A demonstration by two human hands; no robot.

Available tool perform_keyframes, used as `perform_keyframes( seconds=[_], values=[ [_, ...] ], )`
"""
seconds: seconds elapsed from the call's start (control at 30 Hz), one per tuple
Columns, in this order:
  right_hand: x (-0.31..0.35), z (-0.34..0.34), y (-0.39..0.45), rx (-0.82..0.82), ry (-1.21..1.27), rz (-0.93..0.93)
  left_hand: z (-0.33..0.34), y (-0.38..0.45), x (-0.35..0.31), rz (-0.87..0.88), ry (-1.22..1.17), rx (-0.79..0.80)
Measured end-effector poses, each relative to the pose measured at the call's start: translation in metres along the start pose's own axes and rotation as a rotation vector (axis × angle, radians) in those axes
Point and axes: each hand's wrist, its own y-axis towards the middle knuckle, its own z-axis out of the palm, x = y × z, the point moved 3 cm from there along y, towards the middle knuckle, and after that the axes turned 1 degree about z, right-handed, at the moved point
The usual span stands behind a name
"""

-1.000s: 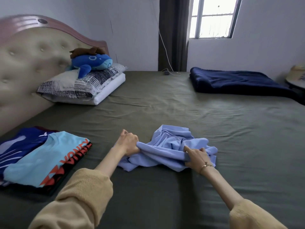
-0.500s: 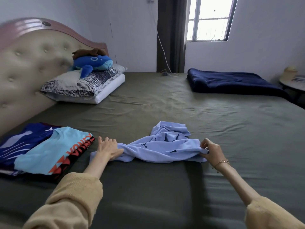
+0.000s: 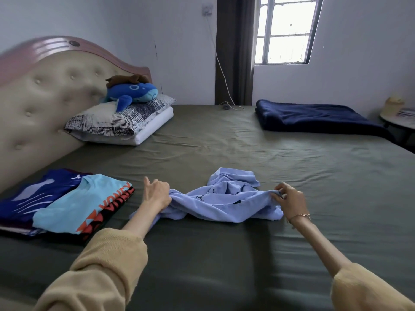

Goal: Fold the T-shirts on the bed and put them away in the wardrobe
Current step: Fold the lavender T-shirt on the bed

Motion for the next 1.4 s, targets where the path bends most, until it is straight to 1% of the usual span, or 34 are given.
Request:
perform_keyframes(
  seconds=[0.03,0.1,0.13,0.2,0.23,0.27,0.37,0.43,0.6,0.73,0.8,0.9,1.0,1.1,1.23,1.4],
  values=[
    [0.005,0.002,0.0,0.004,0.008,-0.02,-0.003,0.001,-0.002,0.032,-0.015,0.017],
    [0.015,0.008,0.002,-0.002,0.017,-0.04,-0.007,0.004,-0.008,0.164,-0.106,0.088],
    [0.02,0.012,0.003,-0.016,0.026,-0.023,-0.007,0.005,-0.01,0.22,-0.211,0.166],
    [0.029,0.02,0.008,-0.046,0.022,0.01,-0.01,0.007,-0.016,0.268,-0.51,0.397],
    [0.036,0.023,0.013,-0.053,0.014,0.015,-0.013,0.01,-0.019,0.29,-0.642,0.479],
    [0.042,0.025,0.017,-0.056,0.019,0.027,-0.016,0.015,-0.021,0.308,-0.739,0.511],
    [0.065,0.034,0.028,-0.09,0.082,0.073,-0.027,0.033,-0.026,0.32,-0.923,0.462],
    [0.079,0.042,0.039,-0.134,0.146,0.099,-0.038,0.049,-0.028,0.318,-0.978,0.398],
    [0.109,0.054,0.072,-0.197,0.229,0.132,-0.049,0.095,-0.016,0.271,-0.868,0.266],
    [0.126,0.043,0.103,-0.295,0.278,0.242,-0.065,0.126,0.003,0.179,-0.717,0.163],
    [0.135,0.027,0.119,-0.348,0.266,0.284,-0.076,0.136,0.016,0.096,-0.665,0.115],
    [0.146,-0.015,0.136,-0.482,0.263,0.354,-0.094,0.14,0.041,-0.016,-0.556,0.056],
    [0.16,-0.063,0.147,-0.579,0.264,0.437,-0.128,0.144,0.068,-0.079,-0.475,0.025],
    [0.186,-0.096,0.156,-0.598,0.288,0.461,-0.176,0.149,0.085,-0.079,-0.43,-0.025],
    [0.224,-0.121,0.167,-0.584,0.324,0.528,-0.232,0.155,0.099,-0.07,-0.374,-0.086],
    [0.244,-0.148,0.189,-0.601,0.283,0.571,-0.275,0.172,0.121,-0.069,-0.326,-0.053]
  ],
)
